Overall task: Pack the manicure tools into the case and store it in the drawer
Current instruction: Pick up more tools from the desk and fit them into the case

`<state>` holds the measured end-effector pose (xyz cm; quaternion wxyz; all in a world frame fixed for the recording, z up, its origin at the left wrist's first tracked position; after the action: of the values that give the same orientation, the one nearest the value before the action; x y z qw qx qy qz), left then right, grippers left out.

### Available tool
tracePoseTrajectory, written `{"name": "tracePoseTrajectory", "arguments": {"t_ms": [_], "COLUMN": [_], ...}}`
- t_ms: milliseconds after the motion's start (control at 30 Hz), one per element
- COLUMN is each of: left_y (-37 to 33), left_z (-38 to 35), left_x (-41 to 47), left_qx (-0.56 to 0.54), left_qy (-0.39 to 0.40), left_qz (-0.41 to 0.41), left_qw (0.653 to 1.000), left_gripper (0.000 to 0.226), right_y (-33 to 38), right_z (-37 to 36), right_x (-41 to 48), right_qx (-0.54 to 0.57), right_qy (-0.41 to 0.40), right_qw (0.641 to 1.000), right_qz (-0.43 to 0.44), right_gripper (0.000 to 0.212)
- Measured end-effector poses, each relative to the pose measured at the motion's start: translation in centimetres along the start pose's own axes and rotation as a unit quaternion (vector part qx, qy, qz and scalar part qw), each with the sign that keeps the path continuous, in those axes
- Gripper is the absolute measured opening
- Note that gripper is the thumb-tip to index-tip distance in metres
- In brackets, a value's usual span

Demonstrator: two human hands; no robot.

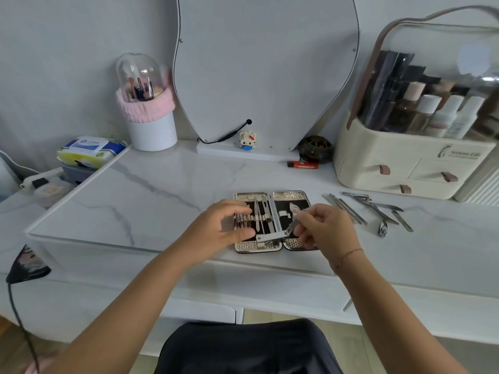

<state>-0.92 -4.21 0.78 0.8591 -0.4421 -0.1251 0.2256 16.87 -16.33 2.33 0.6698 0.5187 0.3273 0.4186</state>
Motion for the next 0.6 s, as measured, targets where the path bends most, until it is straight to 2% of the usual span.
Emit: {"name": "tracePoseTrajectory", "arguments": {"t_ms": [133,333,600], "left_y": [0.6,0.4,0.5], "left_z": [-0.5,-0.8,-0.9], "left_x": [-0.2,0.0,0.0], "left_qx": [0.052,0.099,0.11], "left_qy": [0.033,0.029,0.024], "left_qz": [0.016,-0.012,-0.01], "left_qw": [0.998,0.995,0.994], "left_gripper": [0.072,0.072,0.075], "right_y": [0.3,1.5,1.0], "right_z": [0.5,1.1,0.1], "right_x": [-0.2,-0.4,0.1], "right_qx": [-0.038,-0.094,-0.057], "right_qy": [-0.019,-0.03,-0.042], "right_qw": [0.999,0.995,0.997], "right_qz": [0.002,0.018,0.005], "right_gripper": [0.02,0.015,0.012]}}
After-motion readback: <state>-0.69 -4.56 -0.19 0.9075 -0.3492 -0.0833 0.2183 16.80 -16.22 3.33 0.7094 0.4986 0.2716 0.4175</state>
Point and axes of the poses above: each hand's wrist, its own x-axis towards the middle knuckle, its own z-axis out of the back of the hand, y = z × x, the point moved 5 cm from there along x, towards the middle knuckle, and after that the axes turned 12 degrees about y, right-handed, at the moved point
